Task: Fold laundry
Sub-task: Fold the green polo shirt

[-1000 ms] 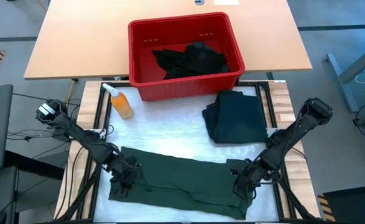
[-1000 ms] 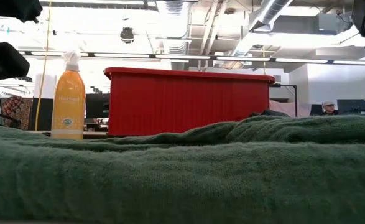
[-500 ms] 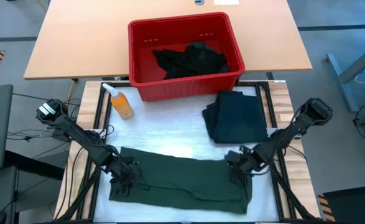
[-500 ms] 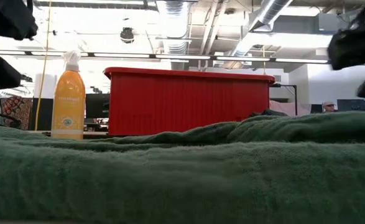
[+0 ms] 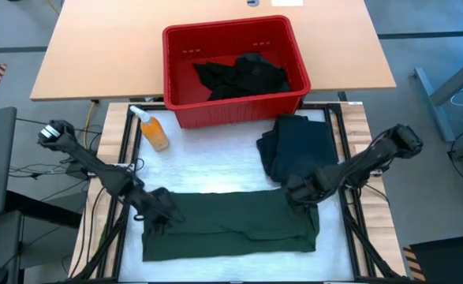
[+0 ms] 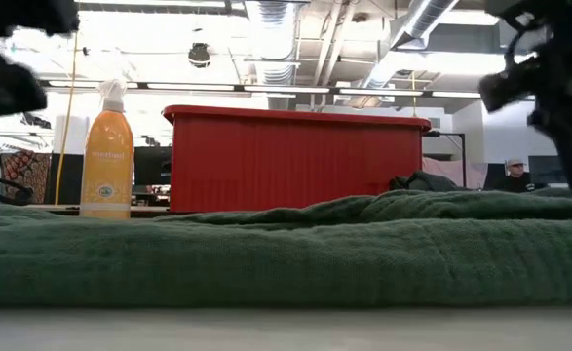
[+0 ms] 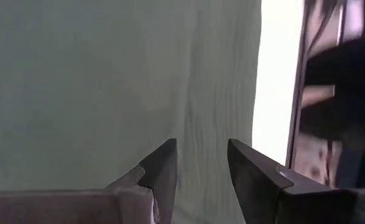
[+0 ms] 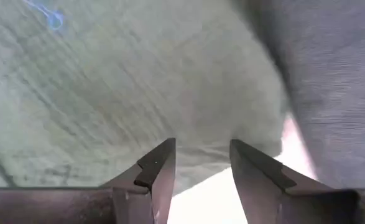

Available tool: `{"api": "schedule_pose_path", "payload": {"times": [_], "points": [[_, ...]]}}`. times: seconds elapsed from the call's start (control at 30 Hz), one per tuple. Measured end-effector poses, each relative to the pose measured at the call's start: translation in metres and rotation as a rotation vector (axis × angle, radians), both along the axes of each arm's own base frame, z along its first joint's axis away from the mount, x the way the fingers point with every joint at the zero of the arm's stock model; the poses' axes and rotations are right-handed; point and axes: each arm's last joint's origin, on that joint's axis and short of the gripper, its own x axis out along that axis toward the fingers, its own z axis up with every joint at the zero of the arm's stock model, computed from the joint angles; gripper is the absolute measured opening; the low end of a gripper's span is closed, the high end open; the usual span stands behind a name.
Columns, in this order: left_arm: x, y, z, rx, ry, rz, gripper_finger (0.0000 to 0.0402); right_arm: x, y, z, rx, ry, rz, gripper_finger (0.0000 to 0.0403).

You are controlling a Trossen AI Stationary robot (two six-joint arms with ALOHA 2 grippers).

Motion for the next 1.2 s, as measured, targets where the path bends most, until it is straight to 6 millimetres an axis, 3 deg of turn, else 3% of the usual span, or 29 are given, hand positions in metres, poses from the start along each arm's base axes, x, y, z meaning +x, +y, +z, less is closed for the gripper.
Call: {"api": "schedule_pose_path", "payload": {"times": [0.17,0.27,0.37,0.57,0.77,1.0,1.2], "points": [[-0.003,0.007,0.018,0.039,-0.172,0.032,0.0130,0.012,0.014,0.033,0.050,-0.100,0.005,0.0179],[-0.003,0.007,0.018,0.076,-0.203,-0.003,0.0130,0.016,0.035,0.050,0.116,-0.200,0.044,0.0179],[0.000,0.006,0.014,0.123,-0.207,-0.041,0.0130,0.010,0.059,0.054,0.223,-0.231,0.068,0.0179],[0.010,0.001,0.000,0.222,-0.193,-0.120,0.0130,-0.013,0.099,0.047,0.345,-0.137,-0.089,0.0179],[0.022,0.004,-0.013,0.268,-0.176,-0.197,0.0130,-0.020,0.129,0.030,0.365,-0.097,-0.186,0.0179],[0.033,0.014,-0.017,0.235,-0.169,-0.249,0.0130,-0.020,0.144,0.000,0.269,-0.026,-0.212,0.0179],[0.034,0.017,-0.017,0.197,-0.155,-0.256,0.0130,-0.016,0.148,-0.010,0.257,-0.019,-0.228,0.0179]]}}
